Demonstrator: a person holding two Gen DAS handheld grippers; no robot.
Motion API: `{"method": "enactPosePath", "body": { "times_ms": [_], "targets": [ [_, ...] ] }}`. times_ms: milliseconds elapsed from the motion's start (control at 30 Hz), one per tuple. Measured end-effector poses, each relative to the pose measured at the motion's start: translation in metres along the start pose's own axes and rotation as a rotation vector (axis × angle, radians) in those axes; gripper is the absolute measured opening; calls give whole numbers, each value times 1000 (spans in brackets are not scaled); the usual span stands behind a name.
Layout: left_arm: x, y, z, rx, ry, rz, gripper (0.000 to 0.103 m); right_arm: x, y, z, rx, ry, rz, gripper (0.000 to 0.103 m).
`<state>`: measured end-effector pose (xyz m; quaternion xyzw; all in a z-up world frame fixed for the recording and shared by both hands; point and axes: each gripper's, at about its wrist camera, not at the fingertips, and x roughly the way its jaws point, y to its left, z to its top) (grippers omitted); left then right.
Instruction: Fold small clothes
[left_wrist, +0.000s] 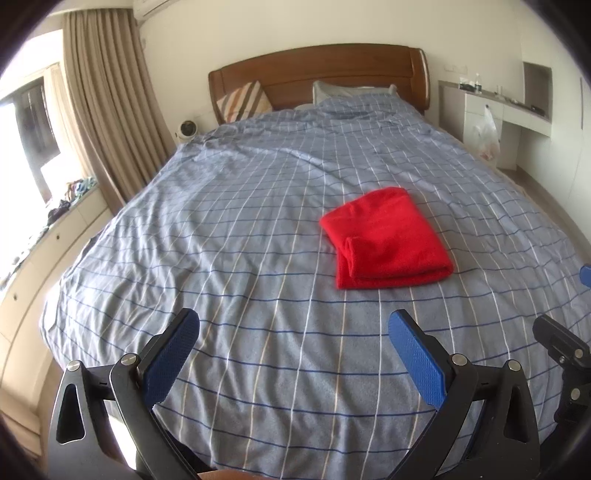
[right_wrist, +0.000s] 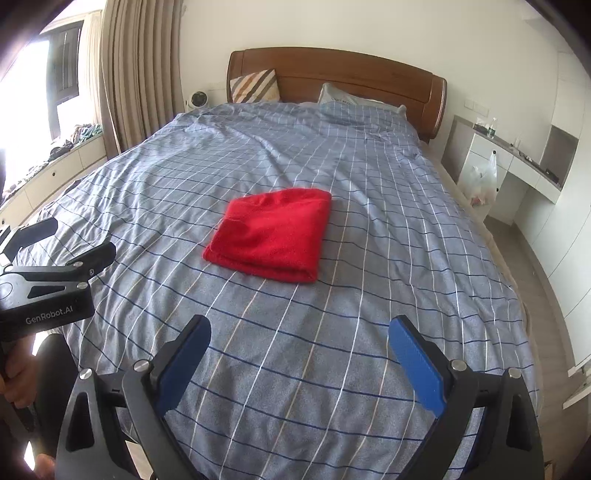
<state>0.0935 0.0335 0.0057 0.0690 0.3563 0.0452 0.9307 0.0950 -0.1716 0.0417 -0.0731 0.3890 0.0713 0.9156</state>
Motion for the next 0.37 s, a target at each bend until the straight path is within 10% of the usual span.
{"method": "enactPosePath", "body": {
  "times_ms": [367],
  "targets": [
    [-9,-3,-9,-13,-20,-12,103,-1,-1,-2,24,3,1,96]
  ]
}}
